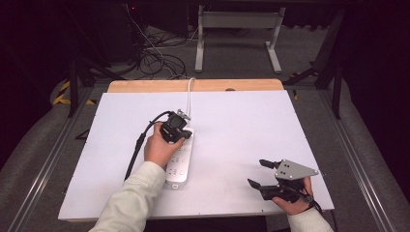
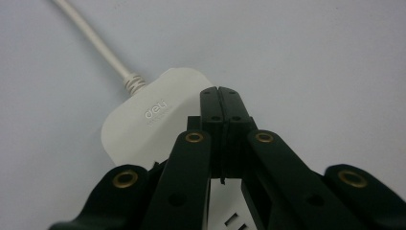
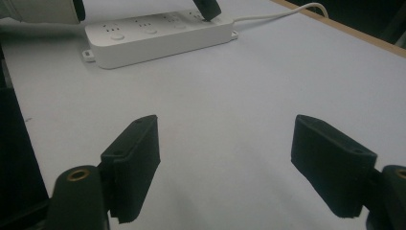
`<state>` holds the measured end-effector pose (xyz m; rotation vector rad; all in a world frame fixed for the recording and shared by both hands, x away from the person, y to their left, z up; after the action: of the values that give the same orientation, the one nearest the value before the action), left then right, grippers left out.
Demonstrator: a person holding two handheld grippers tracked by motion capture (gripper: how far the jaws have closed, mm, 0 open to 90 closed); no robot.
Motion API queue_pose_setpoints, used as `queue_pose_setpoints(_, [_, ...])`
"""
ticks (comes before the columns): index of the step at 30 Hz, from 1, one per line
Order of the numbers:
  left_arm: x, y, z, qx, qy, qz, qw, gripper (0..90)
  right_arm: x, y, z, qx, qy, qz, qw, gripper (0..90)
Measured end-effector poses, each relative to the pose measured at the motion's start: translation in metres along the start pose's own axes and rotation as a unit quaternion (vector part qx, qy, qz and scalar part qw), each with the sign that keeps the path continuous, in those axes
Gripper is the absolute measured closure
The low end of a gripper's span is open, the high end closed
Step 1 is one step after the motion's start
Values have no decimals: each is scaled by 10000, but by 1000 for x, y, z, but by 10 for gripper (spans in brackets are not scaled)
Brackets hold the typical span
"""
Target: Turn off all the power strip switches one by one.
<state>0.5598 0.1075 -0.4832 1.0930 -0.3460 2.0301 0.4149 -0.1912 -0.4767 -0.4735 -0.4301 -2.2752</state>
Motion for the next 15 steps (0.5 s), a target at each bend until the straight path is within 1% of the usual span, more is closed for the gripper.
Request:
queue_pose_setpoints(4, [-1, 1, -1, -55, -70, 75, 9999, 900, 0, 0, 0, 16, 7, -5, 10000, 260])
queue_pose_setpoints(8, [-1, 1, -1, 4, -44, 28, 10000, 900, 0, 0, 0, 17, 8, -6, 10000, 260])
queue_pose_setpoints(15, [-2, 3, -2, -81, -42, 127, 9999, 900, 0, -1, 0, 1, 0, -1, 10000, 259])
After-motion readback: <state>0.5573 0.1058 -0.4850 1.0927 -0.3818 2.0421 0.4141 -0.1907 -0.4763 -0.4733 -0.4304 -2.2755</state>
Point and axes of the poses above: each handheld gripper's, and its own axes: x roughly backward along the jaws, z roughly out of its top, y roughly to its right, the point moved 5 cm from there along -x, roughly forward along the jaws, and after that the axes turned 7 degrees about -z, right-handed, at the moved point
